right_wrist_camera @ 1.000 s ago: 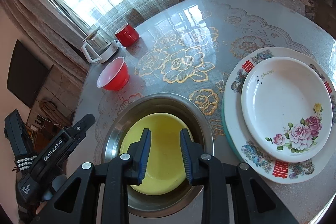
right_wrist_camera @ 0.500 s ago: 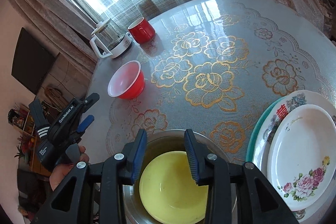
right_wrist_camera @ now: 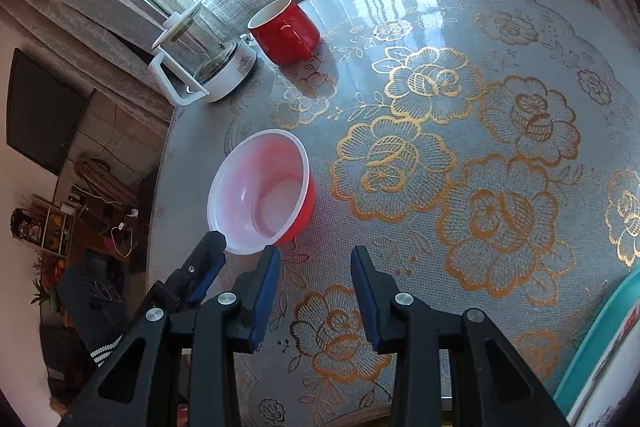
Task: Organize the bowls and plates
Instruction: 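Move both grippers to the red bowl and pinch its rim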
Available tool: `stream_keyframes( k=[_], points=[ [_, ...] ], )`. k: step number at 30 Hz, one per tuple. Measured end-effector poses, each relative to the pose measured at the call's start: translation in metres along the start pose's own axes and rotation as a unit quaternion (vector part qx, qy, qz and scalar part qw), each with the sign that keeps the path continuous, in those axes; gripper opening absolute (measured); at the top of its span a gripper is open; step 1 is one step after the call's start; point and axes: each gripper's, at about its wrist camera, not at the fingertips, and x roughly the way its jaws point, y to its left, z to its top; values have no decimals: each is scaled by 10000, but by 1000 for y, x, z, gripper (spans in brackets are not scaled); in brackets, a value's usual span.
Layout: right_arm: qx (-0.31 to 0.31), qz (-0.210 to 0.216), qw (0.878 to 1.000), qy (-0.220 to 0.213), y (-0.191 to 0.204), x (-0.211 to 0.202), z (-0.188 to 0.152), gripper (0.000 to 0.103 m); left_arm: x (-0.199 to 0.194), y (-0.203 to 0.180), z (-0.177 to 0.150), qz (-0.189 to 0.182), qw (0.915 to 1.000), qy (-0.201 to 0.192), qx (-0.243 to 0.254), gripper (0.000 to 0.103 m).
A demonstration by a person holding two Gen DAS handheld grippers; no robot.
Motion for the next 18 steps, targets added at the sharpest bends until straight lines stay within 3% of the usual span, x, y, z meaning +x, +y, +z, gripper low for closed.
stream_keyframes(
  k=[6,9,18],
  points=[
    [329,75,9990,295,3,43,17,37,-1,1,2,-8,9999,-103,23,51],
    [444,97,9983,362,4,58,22,36,2,2,3,-52,10000,-72,-6,42],
    [325,55,9986,414,0,67,14,13,4,-5,1,12,9997,-62,222,27]
  ],
)
